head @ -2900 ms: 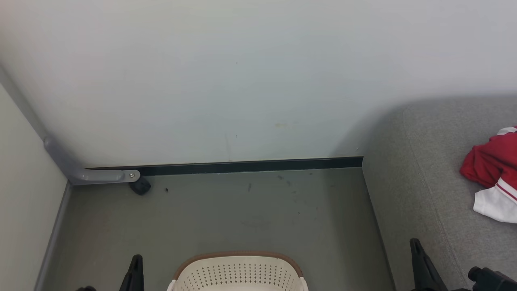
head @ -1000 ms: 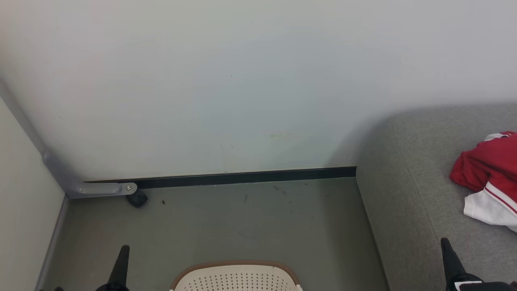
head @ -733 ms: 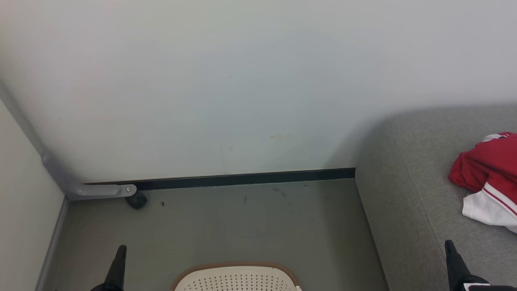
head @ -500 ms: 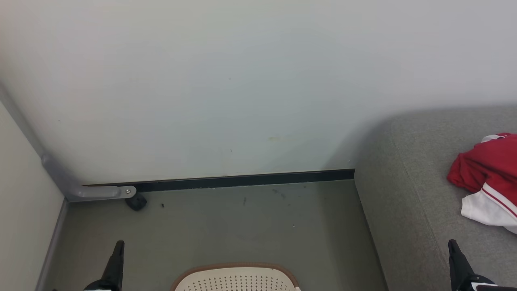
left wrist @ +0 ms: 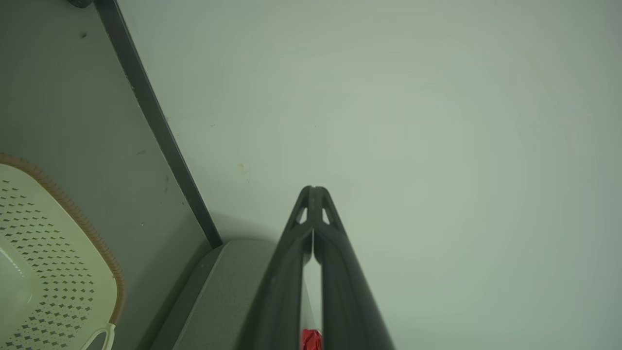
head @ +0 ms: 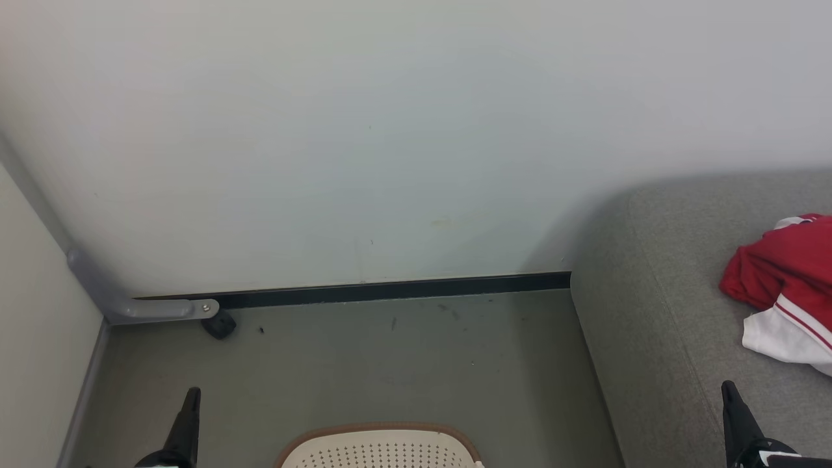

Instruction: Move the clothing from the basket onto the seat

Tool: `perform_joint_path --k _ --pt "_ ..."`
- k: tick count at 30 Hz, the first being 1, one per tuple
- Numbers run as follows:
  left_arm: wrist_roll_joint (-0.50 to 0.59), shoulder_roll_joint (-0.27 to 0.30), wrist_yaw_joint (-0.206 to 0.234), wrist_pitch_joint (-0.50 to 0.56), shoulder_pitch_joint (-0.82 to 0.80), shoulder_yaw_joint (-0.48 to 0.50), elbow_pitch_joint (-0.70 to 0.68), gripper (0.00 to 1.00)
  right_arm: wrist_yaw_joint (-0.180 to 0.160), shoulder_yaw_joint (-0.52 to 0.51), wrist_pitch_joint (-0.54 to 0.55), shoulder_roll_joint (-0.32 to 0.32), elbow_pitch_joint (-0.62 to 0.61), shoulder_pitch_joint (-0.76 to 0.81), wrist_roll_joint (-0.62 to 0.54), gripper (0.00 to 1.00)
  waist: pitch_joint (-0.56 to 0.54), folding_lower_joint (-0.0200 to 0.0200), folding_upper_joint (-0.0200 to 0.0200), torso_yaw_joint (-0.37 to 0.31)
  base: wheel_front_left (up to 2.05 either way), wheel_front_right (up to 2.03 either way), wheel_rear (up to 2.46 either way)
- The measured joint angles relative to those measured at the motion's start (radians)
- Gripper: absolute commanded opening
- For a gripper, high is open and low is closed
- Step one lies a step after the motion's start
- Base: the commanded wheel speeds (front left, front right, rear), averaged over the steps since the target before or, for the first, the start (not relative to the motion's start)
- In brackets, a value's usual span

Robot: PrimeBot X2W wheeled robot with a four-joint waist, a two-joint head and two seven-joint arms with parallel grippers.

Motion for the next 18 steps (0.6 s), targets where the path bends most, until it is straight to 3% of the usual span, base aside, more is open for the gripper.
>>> perform_joint_path --k 18 --pt "0.000 0.000 0.000 0.000 0.000 0.000 0.001 0.00 0.000 0.000 0.000 0.000 0.000 0.000 0.000 0.00 0.000 0.0000 0.0000 0.000 0.00 0.00 0.00"
